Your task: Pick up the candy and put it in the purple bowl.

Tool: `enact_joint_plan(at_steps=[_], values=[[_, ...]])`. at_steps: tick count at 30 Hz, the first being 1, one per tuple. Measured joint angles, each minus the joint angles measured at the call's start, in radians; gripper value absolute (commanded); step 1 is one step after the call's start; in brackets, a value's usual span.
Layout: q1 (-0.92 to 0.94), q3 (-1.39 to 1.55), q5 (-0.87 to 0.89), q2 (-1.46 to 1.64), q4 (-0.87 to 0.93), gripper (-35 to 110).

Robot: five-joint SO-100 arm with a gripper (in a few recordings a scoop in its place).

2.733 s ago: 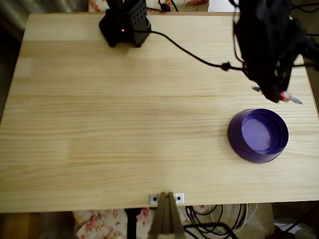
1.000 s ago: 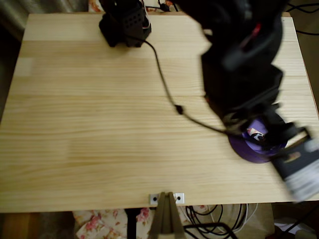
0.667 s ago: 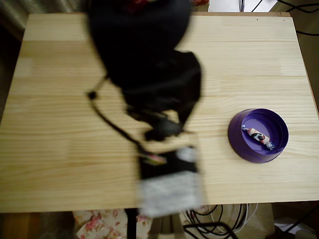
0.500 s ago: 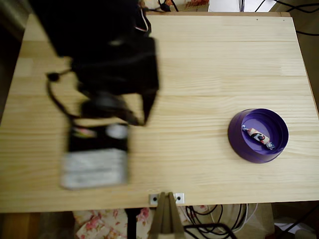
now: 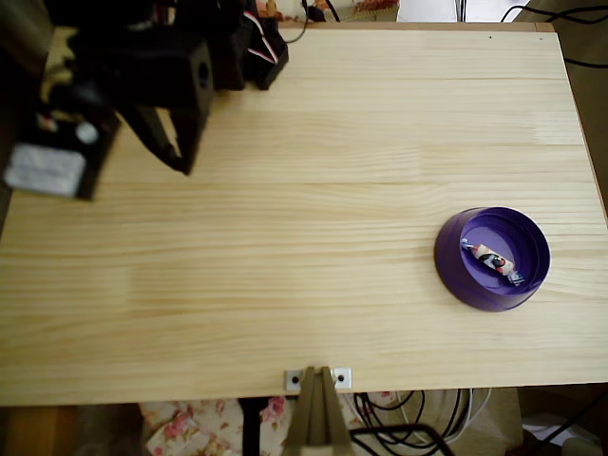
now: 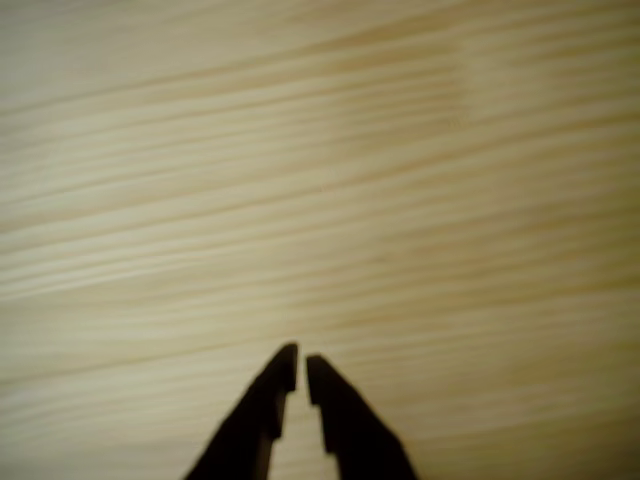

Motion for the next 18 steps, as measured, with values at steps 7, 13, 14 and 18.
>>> enact_joint_plan(at_steps=[7,13,14,18], values=[[0.129,0.158,-0.032,0.184,0.0,-1],[0.137,0.333,-0.04,0.403,0.006,-1],[0.133,0.356,-0.043,0.44,0.006,-1],[0.132,0.457,-0.04,0.586,0.011,-1]])
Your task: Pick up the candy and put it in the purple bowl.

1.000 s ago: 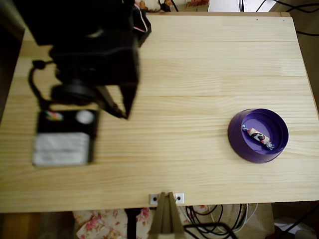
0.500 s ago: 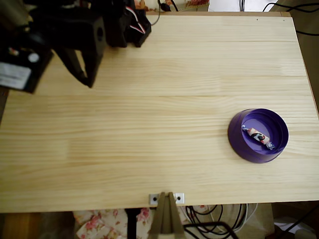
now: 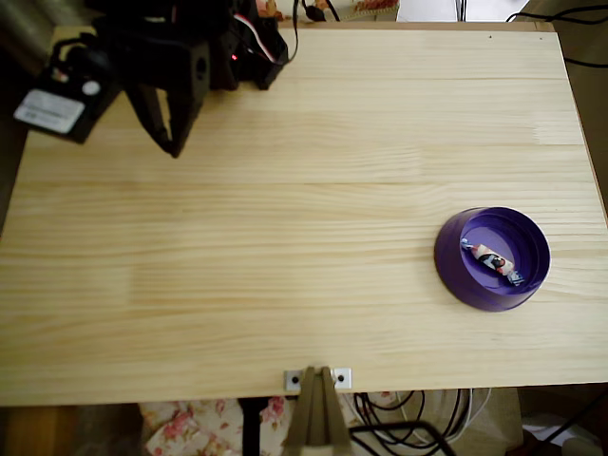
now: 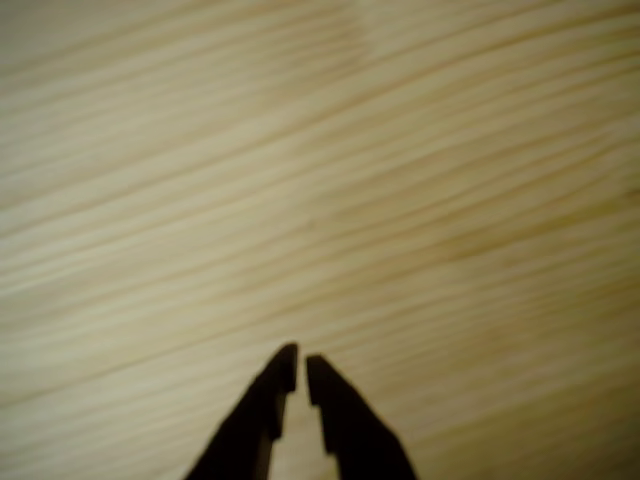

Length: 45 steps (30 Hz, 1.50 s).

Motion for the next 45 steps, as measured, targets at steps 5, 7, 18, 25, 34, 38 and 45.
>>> enact_joint_plan(at_steps=[5,7,18,25,34,38,45], values=[[-0.044,0.095,0.002,0.086,-0.006,-1],[-0.083,0.11,0.017,0.094,-0.012,-1],[-0.156,0.146,-0.006,0.094,-0.029,-1],[-0.212,0.146,-0.04,0.094,-0.029,0],[-0.218,0.146,-0.051,0.094,-0.029,0],[-0.218,0.146,-0.051,0.094,-0.029,0],[-0.218,0.146,-0.051,0.094,-0.029,0]])
